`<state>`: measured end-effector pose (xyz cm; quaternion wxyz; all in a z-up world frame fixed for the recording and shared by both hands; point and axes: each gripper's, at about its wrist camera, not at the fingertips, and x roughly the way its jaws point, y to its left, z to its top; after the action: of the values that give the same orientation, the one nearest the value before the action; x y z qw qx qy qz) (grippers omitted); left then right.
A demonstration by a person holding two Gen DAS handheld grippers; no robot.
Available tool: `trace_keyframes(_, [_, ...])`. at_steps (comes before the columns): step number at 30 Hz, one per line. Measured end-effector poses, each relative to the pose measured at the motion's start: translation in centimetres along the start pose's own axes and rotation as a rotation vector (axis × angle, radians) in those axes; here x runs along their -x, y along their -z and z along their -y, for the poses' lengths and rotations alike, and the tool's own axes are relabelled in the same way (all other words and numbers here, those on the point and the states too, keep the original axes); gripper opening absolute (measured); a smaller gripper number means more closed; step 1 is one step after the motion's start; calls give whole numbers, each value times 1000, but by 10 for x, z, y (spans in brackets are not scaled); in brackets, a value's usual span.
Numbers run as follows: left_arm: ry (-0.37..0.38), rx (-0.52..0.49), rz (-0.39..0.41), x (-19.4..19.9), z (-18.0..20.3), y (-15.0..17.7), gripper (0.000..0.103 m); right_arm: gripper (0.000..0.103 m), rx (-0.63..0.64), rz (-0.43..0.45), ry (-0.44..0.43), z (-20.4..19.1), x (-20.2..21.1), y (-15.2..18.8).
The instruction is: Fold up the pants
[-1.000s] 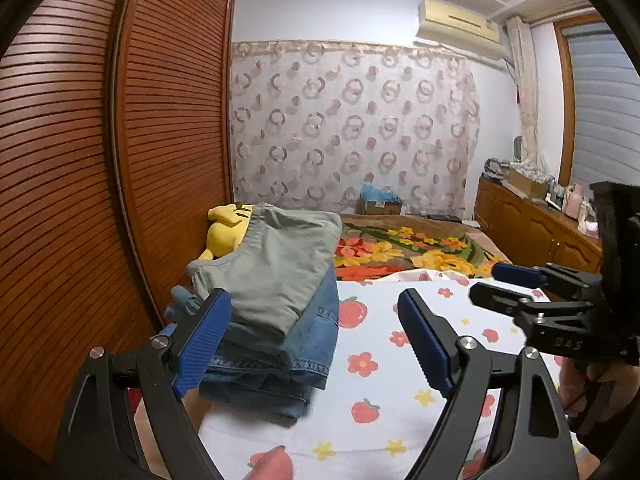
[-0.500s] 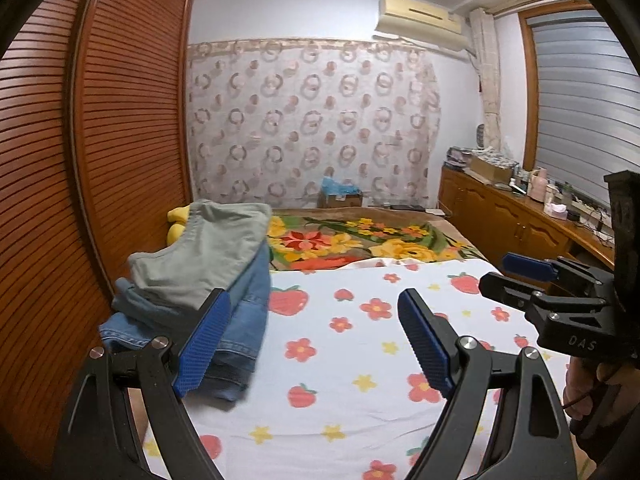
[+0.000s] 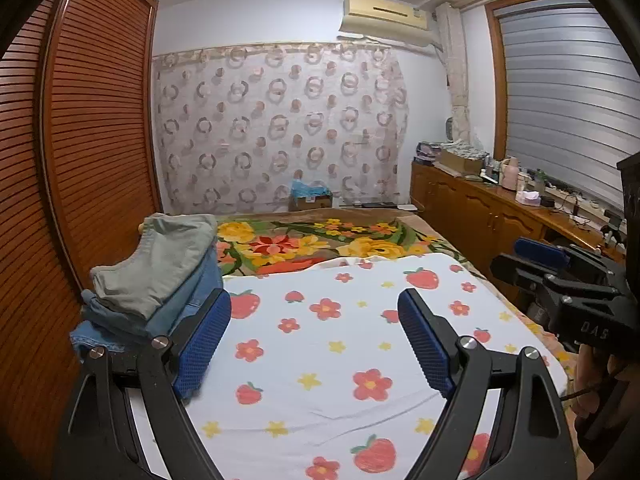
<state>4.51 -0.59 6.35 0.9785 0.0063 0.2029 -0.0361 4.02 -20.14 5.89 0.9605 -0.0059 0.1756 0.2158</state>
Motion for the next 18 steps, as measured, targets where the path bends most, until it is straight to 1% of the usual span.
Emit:
trace_keyframes(4, [2,-16,0,4,8,2,86,62,-10,14,22,-8,11,1])
trace_keyframes(10, [17,-12,-10,8,12,9,86,62,-16,35,74,-16,25,11])
trace_keyframes(15, [15,-12,-16,10,13,14,86,62,-39,31,101,-20,29,20])
trace_keyframes(18, [10,-13,-18,10,14,18,86,62,-50,29,110,-19,30,21])
